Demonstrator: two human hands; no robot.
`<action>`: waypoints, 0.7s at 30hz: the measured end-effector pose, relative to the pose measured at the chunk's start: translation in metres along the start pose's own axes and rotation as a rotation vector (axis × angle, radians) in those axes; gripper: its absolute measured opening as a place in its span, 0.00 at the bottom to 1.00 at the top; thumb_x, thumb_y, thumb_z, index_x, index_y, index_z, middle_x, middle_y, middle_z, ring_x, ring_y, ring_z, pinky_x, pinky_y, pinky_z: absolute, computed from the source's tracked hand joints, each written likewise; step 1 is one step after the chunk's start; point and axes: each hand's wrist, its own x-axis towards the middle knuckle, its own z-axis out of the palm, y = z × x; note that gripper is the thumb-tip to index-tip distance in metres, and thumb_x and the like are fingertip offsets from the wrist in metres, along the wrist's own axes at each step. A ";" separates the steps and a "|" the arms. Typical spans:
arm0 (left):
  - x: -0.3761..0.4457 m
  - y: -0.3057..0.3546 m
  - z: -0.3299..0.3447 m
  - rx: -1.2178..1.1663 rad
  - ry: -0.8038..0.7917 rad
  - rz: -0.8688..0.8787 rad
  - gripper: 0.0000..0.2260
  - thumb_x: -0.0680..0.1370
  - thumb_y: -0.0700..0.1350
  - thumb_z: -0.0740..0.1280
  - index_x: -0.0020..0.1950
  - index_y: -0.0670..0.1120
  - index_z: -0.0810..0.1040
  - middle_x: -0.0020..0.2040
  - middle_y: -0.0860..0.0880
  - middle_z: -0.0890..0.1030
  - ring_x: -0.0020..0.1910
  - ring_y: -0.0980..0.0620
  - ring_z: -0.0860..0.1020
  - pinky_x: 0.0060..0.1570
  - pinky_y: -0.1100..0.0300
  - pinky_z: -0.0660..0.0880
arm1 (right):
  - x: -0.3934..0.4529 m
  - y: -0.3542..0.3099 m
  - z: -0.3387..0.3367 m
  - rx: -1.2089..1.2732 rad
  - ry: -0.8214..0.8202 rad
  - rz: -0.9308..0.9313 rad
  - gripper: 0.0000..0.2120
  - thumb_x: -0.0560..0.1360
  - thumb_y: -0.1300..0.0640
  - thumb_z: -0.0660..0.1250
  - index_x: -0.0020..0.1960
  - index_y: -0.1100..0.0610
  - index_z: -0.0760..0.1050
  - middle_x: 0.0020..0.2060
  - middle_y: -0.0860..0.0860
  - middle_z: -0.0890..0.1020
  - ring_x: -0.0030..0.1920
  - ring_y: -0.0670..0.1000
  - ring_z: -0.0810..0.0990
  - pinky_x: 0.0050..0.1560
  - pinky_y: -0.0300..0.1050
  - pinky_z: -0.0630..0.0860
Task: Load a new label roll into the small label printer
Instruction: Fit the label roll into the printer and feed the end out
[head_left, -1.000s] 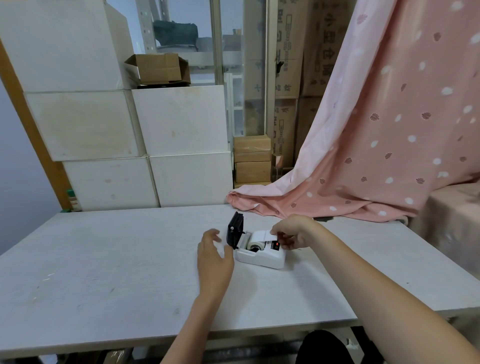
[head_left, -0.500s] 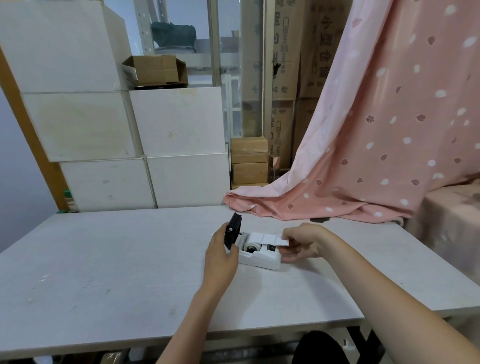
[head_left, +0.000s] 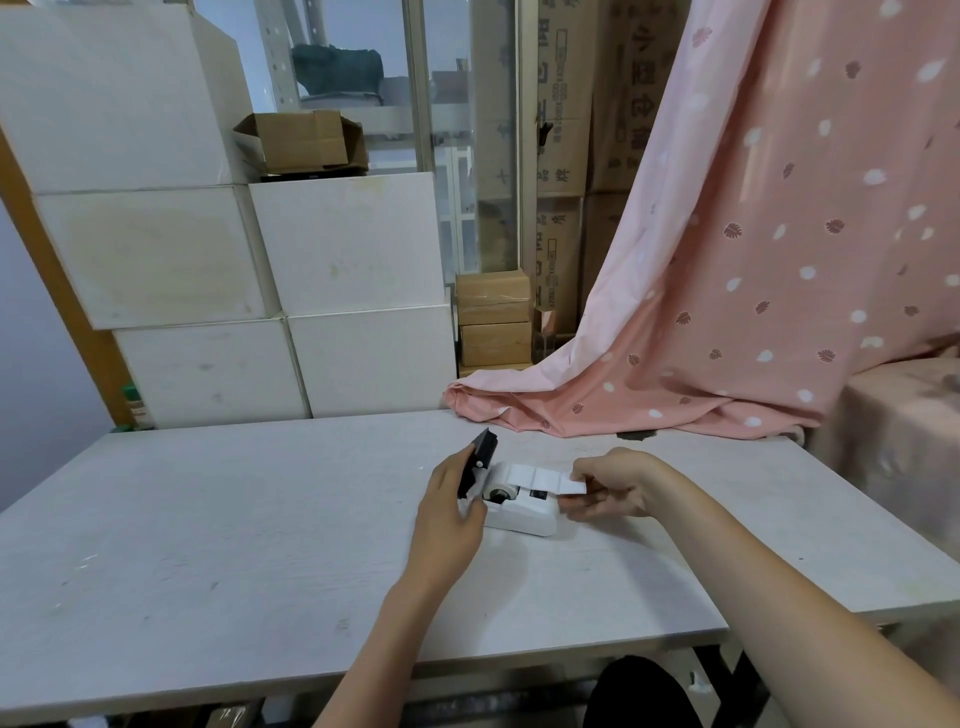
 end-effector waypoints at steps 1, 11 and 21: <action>0.001 -0.001 0.001 0.020 -0.019 0.018 0.28 0.76 0.36 0.64 0.74 0.54 0.67 0.69 0.56 0.71 0.65 0.67 0.69 0.64 0.72 0.67 | 0.000 0.000 0.000 0.009 0.002 0.000 0.06 0.79 0.73 0.60 0.56 0.71 0.71 0.51 0.70 0.82 0.45 0.67 0.85 0.62 0.66 0.80; 0.001 -0.012 0.010 0.223 -0.117 0.122 0.29 0.78 0.41 0.65 0.77 0.56 0.64 0.76 0.57 0.62 0.74 0.55 0.61 0.73 0.56 0.64 | 0.001 -0.003 0.000 0.067 -0.043 -0.018 0.05 0.80 0.73 0.57 0.54 0.70 0.70 0.47 0.69 0.80 0.33 0.63 0.82 0.65 0.67 0.77; -0.004 -0.019 0.021 0.392 -0.145 0.241 0.28 0.76 0.43 0.64 0.76 0.56 0.65 0.79 0.56 0.60 0.76 0.49 0.58 0.66 0.50 0.74 | -0.002 -0.010 0.002 -0.036 -0.057 -0.052 0.06 0.80 0.70 0.60 0.56 0.70 0.72 0.49 0.68 0.80 0.41 0.63 0.84 0.60 0.71 0.79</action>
